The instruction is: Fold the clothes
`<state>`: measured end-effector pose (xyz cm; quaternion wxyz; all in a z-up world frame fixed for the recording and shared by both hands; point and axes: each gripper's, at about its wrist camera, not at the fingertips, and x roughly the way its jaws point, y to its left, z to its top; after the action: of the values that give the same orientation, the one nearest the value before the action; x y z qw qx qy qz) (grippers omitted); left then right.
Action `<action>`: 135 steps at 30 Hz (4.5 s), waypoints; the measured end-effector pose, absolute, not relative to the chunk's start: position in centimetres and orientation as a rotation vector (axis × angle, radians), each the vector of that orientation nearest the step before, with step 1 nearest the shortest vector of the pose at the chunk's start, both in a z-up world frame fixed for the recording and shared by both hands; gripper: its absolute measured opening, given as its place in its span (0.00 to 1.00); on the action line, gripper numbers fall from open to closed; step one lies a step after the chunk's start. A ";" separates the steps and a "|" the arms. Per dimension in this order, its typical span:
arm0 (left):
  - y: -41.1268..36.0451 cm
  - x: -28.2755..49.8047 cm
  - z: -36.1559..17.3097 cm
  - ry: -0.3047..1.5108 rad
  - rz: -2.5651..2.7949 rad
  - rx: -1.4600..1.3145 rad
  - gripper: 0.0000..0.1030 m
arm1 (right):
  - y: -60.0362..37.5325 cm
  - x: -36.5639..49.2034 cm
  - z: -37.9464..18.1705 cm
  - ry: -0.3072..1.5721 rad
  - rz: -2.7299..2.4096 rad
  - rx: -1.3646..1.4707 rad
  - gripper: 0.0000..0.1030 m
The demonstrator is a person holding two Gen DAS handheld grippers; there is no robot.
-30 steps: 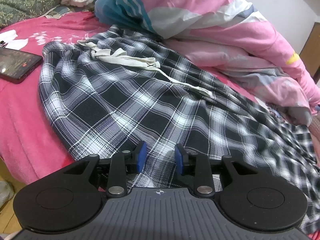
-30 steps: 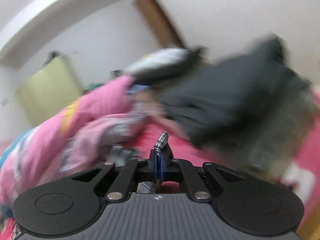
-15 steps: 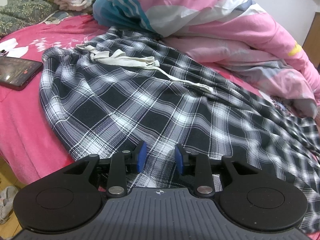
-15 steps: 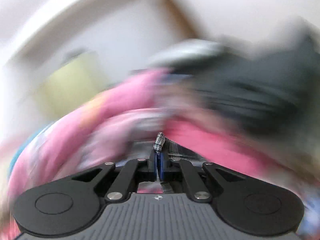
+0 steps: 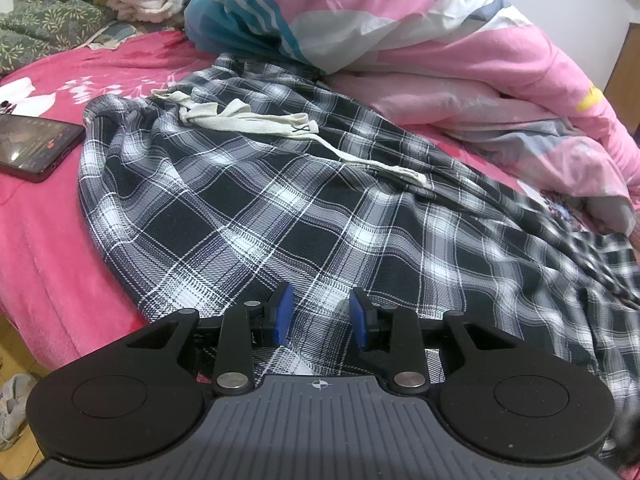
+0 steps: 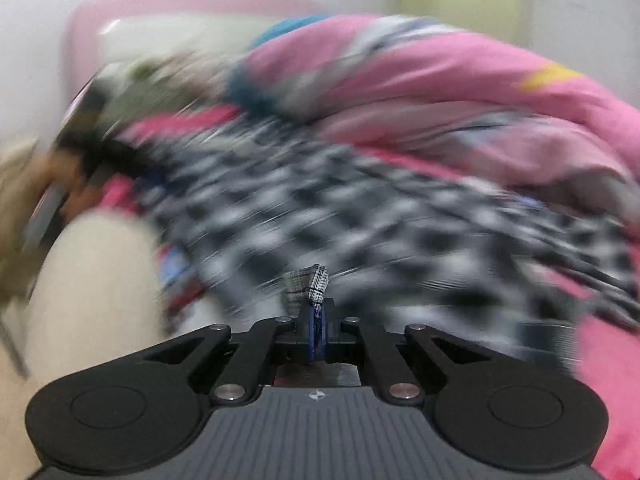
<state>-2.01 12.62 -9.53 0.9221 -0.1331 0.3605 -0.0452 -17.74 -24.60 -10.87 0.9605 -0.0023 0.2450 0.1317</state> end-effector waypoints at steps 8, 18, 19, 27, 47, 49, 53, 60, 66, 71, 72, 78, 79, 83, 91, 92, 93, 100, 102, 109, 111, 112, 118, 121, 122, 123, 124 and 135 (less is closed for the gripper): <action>12.6 -1.9 -9.5 0.743 -0.091 -0.277 0.29 | -43.2 -25.0 -8.4 0.208 -0.300 0.651 0.03; 12.6 -1.9 -9.5 0.745 -0.090 -0.269 0.29 | -46.8 -31.9 -15.7 0.152 -0.644 0.974 0.03; 12.6 -1.9 -9.5 0.745 -0.091 -0.269 0.29 | -46.6 -32.1 -15.5 0.134 -0.652 0.964 0.03; 12.9 -1.9 -9.6 0.741 -0.100 -0.292 0.29 | -45.0 -33.8 -12.2 0.039 -0.640 0.839 0.03; 18.3 -4.9 -8.6 0.720 -0.115 -0.519 0.35 | -42.0 -33.2 -15.1 0.372 -0.440 1.085 0.27; 19.1 -5.0 -8.9 0.728 -0.101 -0.565 0.38 | -41.4 -32.5 -16.4 0.399 -0.390 1.159 0.27; 20.2 -4.6 -9.7 0.740 -0.097 -0.649 0.39 | -41.5 -32.2 -17.3 0.381 -0.358 1.214 0.28; 20.9 -3.9 -10.8 0.724 -0.082 -0.753 0.39 | -42.1 -32.7 -17.8 0.345 -0.310 1.287 0.28; 21.7 -4.9 -10.1 0.683 0.004 -0.754 0.39 | -42.0 -32.9 -17.6 0.338 -0.336 1.290 0.28; 22.0 -4.6 -10.3 0.689 0.044 -0.753 0.40 | -41.9 -33.0 -17.5 0.328 -0.350 1.294 0.28; 21.8 -4.4 -10.4 0.689 0.047 -0.749 0.40 | -41.9 -33.0 -17.4 0.325 -0.353 1.295 0.28; 21.2 -3.9 -10.7 0.674 0.061 -0.721 0.43 | -42.1 -33.8 -17.0 0.278 -0.355 1.315 0.28; 21.2 -3.8 -10.8 0.673 0.065 -0.727 0.43 | -42.2 -33.8 -17.1 0.277 -0.355 1.317 0.28; 20.8 -3.6 -10.8 0.673 0.074 -0.707 0.41 | -42.3 -33.1 -18.0 0.308 -0.346 1.348 0.28; 19.8 -3.5 -10.6 0.663 0.108 -0.625 0.08 | -42.4 -33.2 -17.9 0.273 -0.361 1.326 0.23; 19.7 -3.5 -10.5 0.657 0.109 -0.615 0.04 | -42.5 -33.3 -17.7 0.262 -0.364 1.316 0.19; 19.5 -3.6 -10.3 0.649 0.111 -0.606 0.03 | -42.5 -33.3 -17.6 0.251 -0.366 1.305 0.14; 19.7 -4.7 -8.7 0.600 0.109 -0.622 0.02 | -42.3 -33.9 -15.5 0.187 -0.338 1.210 0.01; 20.1 -5.0 -8.2 0.592 0.102 -0.639 0.02 | -42.2 -34.1 -15.0 0.182 -0.322 1.199 0.01; 20.8 -6.0 -7.6 0.587 0.098 -0.627 0.01 | -42.1 -35.5 -14.6 0.228 -0.305 1.188 0.00; 20.8 -6.0 -8.1 0.604 0.109 -0.616 0.01 | -42.2 -35.8 -15.4 0.262 -0.327 1.199 0.00; 20.9 -6.0 -8.3 0.613 0.115 -0.609 0.01 | -42.2 -35.9 -15.9 0.284 -0.342 1.198 0.00; 21.2 -5.9 -9.9 0.692 0.132 -0.555 0.08 | -43.1 -34.6 -18.1 0.548 -0.440 1.092 0.04; 21.5 -6.8 -9.0 0.665 0.155 -0.532 0.23 | -44.0 -34.3 -16.3 0.624 -0.414 0.930 0.18; 21.5 -7.2 -8.5 0.642 0.181 -0.510 0.28 | -44.3 -34.2 -15.2 0.632 -0.384 0.870 0.21; 21.5 -7.7 -7.8 0.611 0.201 -0.485 0.29 | -44.6 -34.1 -14.1 0.639 -0.354 0.810 0.22; 21.3 -8.1 -7.1 0.578 0.213 -0.458 0.30 | -44.7 -34.0 -13.0 0.637 -0.321 0.755 0.23; 12.2 -3.2 -6.5 0.600 -0.080 -0.224 0.38 | -43.6 -23.6 -8.2 0.550 -0.381 0.281 0.59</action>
<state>-3.22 12.18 -6.47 0.9484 -0.1101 0.2946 -0.0395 -23.61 -43.60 -8.18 0.9349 0.1376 0.2689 -0.1862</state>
